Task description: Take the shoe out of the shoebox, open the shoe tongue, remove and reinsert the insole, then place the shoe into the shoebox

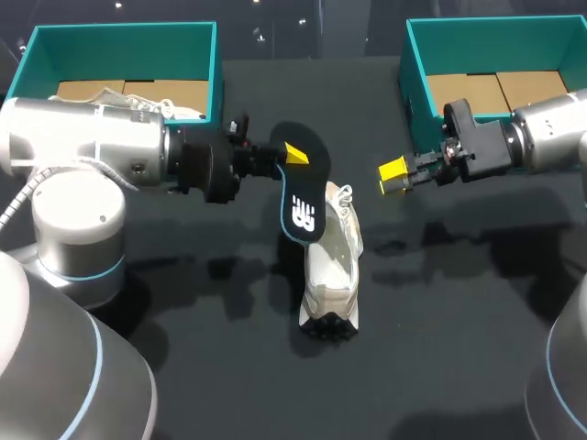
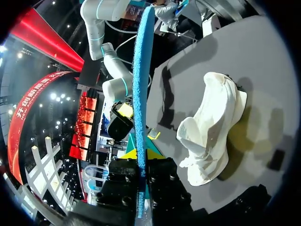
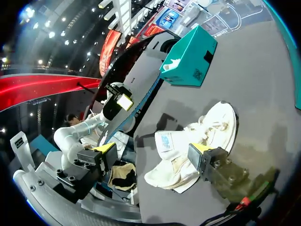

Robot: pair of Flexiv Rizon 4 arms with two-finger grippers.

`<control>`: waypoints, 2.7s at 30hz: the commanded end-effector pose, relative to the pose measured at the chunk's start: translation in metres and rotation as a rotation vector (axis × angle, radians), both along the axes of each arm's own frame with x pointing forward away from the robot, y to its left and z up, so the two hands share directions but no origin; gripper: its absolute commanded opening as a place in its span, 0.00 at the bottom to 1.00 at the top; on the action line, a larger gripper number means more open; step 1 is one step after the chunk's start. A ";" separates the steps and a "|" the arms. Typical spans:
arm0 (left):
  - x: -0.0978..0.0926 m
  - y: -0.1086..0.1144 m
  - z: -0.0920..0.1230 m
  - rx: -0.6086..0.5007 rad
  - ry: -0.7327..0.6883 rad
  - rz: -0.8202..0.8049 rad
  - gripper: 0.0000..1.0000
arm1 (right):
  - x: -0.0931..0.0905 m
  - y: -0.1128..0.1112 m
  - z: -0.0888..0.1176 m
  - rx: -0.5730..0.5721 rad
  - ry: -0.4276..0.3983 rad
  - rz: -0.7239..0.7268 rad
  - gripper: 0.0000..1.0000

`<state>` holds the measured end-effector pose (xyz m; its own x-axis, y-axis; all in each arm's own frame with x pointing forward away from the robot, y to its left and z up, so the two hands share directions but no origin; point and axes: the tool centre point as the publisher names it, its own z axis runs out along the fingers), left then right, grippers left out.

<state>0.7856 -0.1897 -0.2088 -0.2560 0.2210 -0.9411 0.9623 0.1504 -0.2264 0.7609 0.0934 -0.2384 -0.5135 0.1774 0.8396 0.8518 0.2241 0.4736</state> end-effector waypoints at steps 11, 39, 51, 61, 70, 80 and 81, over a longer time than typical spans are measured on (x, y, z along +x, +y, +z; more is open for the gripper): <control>-0.028 0.000 0.018 -0.003 0.187 -0.078 0.00 | -0.020 -0.033 0.004 -0.168 -0.351 0.252 1.00; -0.114 -0.043 0.016 0.032 0.629 -0.185 0.00 | -0.056 -0.070 -0.041 -0.342 -0.709 0.466 1.00; -0.117 -0.045 0.011 0.036 0.632 -0.187 0.00 | -0.058 -0.068 -0.046 -0.354 -0.704 0.508 1.00; -0.139 -0.046 -0.014 0.028 0.729 -0.172 0.00 | -0.077 -0.031 -0.072 -0.602 -0.840 0.517 1.00; -0.139 -0.046 -0.014 0.028 0.729 -0.172 0.00 | -0.078 -0.029 -0.072 -0.626 -0.848 0.515 1.00; -0.142 -0.042 -0.030 -0.028 0.736 -0.205 0.00 | -0.093 -0.001 -0.079 -0.740 -0.813 0.543 1.00; -0.142 -0.043 -0.032 -0.033 0.735 -0.216 0.00 | -0.093 0.000 -0.080 -0.740 -0.813 0.542 1.00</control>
<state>0.6433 -0.2328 -0.2319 -0.7743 0.3200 -0.5459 0.5707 -0.0198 -0.8210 0.6680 0.0822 -0.3146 -0.9972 0.0660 0.0343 0.0744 0.8794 0.4703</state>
